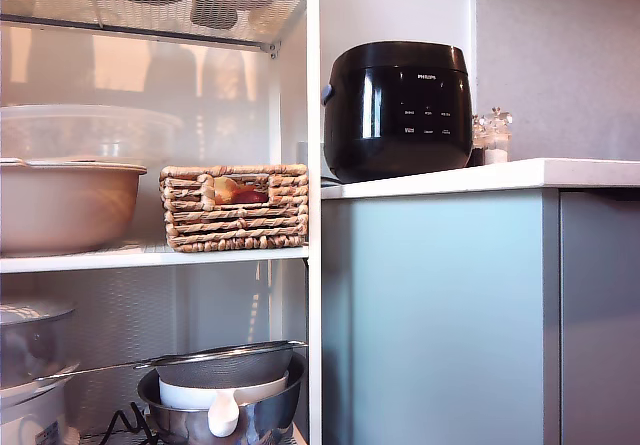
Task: Pick up the plastic microwave lid from the shelf, then place it on the counter next to you
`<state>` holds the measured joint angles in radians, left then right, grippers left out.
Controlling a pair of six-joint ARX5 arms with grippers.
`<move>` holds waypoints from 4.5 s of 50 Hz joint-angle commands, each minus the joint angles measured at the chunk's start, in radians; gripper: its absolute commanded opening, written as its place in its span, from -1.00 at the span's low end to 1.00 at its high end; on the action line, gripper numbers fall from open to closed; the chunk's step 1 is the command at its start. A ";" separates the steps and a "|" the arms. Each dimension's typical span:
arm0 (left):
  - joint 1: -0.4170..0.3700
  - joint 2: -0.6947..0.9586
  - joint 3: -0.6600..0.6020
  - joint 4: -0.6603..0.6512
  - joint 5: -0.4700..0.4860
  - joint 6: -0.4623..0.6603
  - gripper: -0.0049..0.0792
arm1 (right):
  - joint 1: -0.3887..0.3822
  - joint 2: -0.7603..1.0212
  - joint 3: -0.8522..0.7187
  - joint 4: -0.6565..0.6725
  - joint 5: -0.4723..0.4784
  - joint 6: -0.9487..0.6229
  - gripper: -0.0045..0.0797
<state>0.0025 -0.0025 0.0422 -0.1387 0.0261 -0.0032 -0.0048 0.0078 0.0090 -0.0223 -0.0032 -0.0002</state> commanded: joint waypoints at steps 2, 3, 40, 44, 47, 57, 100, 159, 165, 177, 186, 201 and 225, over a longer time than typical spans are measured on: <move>0.001 -0.006 0.009 0.006 0.008 0.003 -0.91 | 0.003 -0.006 -0.001 0.003 0.003 0.002 -0.92; 0.001 -0.006 0.009 0.006 0.008 0.003 -0.91 | 0.003 -0.006 -0.001 0.003 0.003 0.002 -0.92; 0.001 -0.006 0.047 0.115 0.082 -0.024 -0.92 | 0.003 -0.006 0.001 0.083 -0.048 0.084 -0.92; 0.001 -0.005 0.077 0.113 0.089 -0.023 -0.92 | 0.003 -0.006 0.001 0.081 -0.080 0.104 -0.92; 0.001 -0.004 0.100 0.100 0.103 -0.022 -0.92 | 0.003 -0.006 0.002 0.081 -0.116 0.114 -0.92; 0.001 0.009 0.198 0.016 0.184 0.070 -0.92 | 0.020 -0.006 0.034 0.052 -0.192 0.135 -0.92; 0.001 0.811 0.851 -0.393 0.241 0.771 -0.56 | 0.177 -0.006 0.150 0.005 -0.287 0.150 -0.92; 0.001 1.532 1.521 -0.665 0.064 1.079 0.09 | 0.227 -0.006 0.153 -0.110 -0.380 0.151 -0.92; 0.001 1.577 1.535 -0.682 0.010 1.106 0.09 | 0.227 -0.006 0.153 -0.110 -0.380 0.150 -0.92; 0.001 1.620 1.535 -0.629 -0.008 1.140 0.09 | 0.227 -0.006 0.153 -0.110 -0.380 0.150 -0.92; 0.001 1.656 1.535 -0.586 -0.009 1.165 0.09 | 0.227 -0.006 0.153 -0.110 -0.380 0.151 -0.92; 0.002 1.707 1.535 -0.547 -0.009 1.183 0.09 | 0.227 -0.006 0.153 -0.109 -0.379 0.151 -0.92; 0.018 1.738 1.535 -0.473 -0.012 1.216 -0.48 | 0.227 -0.006 0.153 -0.110 -0.379 0.151 -0.92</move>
<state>0.0093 1.7264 1.5764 -0.6239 0.0158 1.2083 0.2184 0.0082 0.1688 -0.1379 -0.3801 0.1501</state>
